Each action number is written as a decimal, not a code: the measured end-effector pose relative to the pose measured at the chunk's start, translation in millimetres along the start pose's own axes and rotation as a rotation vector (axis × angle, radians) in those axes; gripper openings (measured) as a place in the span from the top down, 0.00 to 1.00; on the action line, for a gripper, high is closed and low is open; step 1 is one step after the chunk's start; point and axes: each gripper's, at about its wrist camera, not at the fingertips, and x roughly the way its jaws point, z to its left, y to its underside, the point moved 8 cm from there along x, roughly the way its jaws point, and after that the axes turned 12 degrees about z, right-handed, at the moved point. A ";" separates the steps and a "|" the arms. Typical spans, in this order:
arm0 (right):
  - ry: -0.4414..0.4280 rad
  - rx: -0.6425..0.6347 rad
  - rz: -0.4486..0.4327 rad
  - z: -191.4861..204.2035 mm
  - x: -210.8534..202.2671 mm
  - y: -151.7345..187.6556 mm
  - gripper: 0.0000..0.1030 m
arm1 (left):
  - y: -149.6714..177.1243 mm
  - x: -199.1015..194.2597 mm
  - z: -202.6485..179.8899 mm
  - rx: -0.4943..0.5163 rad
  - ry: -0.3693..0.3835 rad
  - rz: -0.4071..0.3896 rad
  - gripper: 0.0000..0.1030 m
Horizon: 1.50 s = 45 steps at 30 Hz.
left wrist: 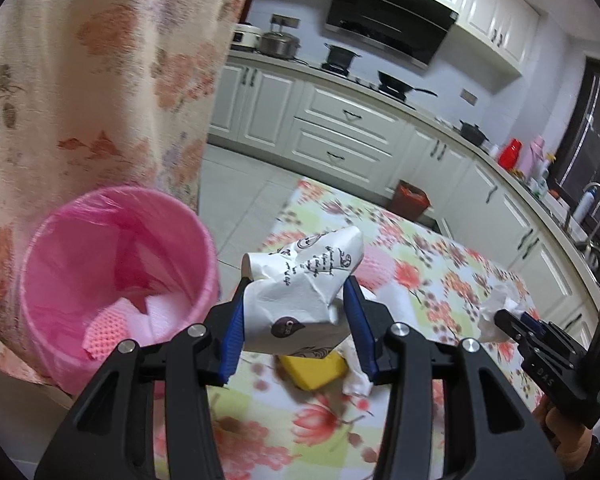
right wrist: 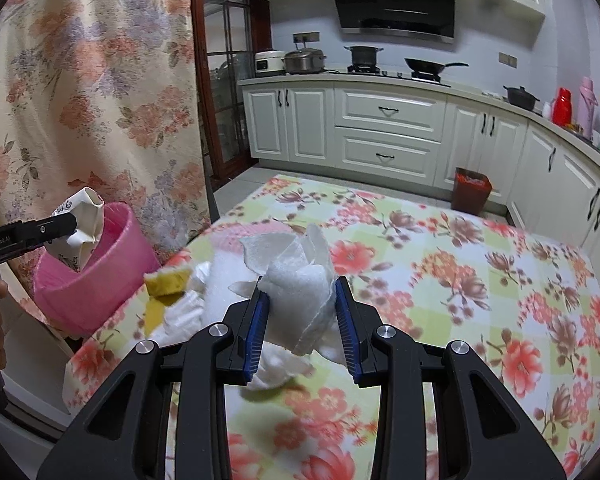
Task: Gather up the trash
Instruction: 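Carry the tissue and the printed wrapper over the pink wastebasket with both tools, then open both tools to drop the tissue and wrapper into the wastebasket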
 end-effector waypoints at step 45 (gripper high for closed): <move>-0.281 -0.327 0.017 282.8 74.9 -98.2 0.68 | -39.5 -50.0 164.7 -0.151 -0.203 -0.108 0.56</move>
